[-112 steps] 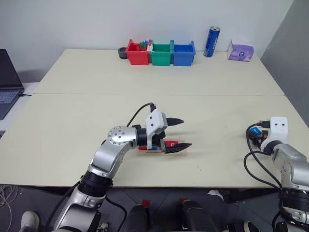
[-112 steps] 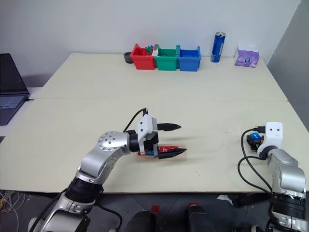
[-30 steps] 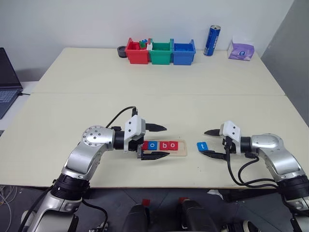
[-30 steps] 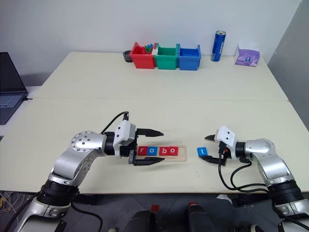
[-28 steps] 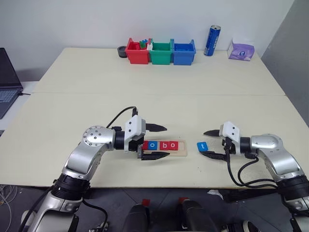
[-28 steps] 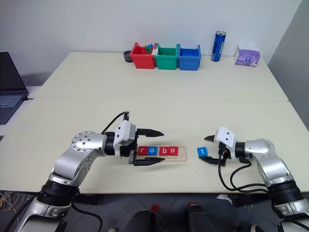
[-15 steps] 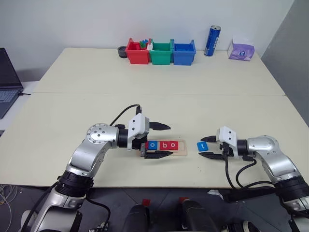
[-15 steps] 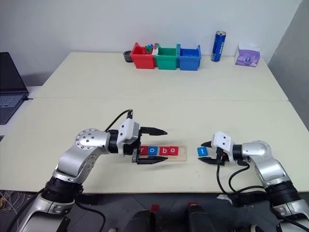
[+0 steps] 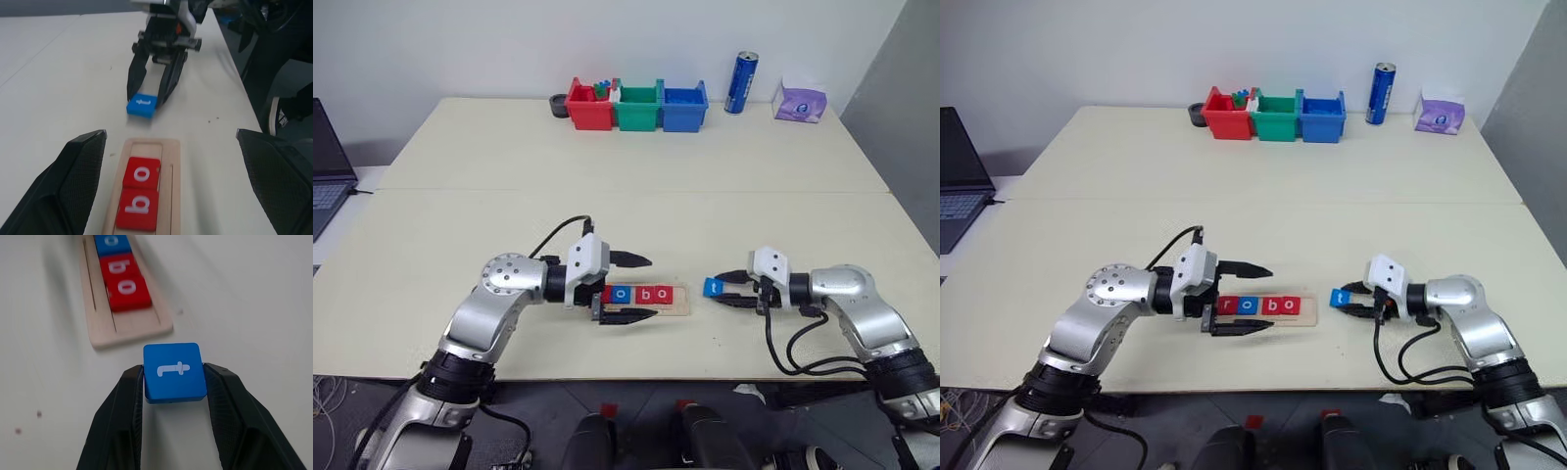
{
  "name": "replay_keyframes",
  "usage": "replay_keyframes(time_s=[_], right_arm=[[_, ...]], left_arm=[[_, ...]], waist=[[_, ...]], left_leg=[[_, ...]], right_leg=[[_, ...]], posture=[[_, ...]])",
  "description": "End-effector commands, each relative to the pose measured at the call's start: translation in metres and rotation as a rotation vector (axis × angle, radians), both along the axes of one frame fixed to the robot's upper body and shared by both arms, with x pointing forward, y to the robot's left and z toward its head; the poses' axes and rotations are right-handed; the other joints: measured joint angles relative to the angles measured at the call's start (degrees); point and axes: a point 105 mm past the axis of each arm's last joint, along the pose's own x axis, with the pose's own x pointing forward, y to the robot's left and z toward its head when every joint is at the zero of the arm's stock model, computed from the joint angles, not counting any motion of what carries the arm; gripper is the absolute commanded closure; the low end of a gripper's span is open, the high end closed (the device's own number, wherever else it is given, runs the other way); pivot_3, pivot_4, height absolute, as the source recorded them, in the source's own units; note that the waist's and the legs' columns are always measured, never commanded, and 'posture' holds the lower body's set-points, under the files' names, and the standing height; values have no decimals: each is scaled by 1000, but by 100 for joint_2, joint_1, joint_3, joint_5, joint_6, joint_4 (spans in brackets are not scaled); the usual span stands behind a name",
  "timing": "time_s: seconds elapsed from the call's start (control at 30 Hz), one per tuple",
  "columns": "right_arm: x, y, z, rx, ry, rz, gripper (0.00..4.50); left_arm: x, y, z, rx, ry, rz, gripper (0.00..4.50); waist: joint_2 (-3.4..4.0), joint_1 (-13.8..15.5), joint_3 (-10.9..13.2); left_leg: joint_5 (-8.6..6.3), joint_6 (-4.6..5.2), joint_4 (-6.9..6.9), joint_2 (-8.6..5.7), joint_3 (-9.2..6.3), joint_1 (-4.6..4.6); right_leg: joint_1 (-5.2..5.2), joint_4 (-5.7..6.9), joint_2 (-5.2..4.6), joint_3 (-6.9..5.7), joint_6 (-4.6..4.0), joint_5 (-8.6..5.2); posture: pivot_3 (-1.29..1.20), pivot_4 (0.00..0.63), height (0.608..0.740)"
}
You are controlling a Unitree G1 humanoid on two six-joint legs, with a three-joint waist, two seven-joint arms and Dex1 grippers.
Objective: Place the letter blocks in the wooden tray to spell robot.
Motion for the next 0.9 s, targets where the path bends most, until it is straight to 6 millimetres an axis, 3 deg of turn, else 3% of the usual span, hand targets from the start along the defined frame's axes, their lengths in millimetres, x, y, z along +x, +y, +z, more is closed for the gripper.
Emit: replay_keyframes(time_s=[0.03,0.23,0.9], right_arm=[[-1,17,20,52,-28,38,3045],[2,28,11,7,-33,86,3045],[3,27,-9,-98,-57,156,3045]], left_arm=[[-3,18,9,6,-39,28,0],[-6,30,10,21,-42,72,0],[-7,24,14,5,-51,86,0]], waist=[[0,18,0],[0,47,0],[0,32,0]], left_leg=[[0,0,0,0,-3,-1],[0,0,4,-4,2,-7],[0,0,4,-6,5,-6]], right_leg=[[0,0,0,-1,0,-1],[1,-4,-14,-4,0,-1],[0,-2,-11,-5,-11,6]], posture=[[0,150,740],[0,150,740],[0,150,740]])
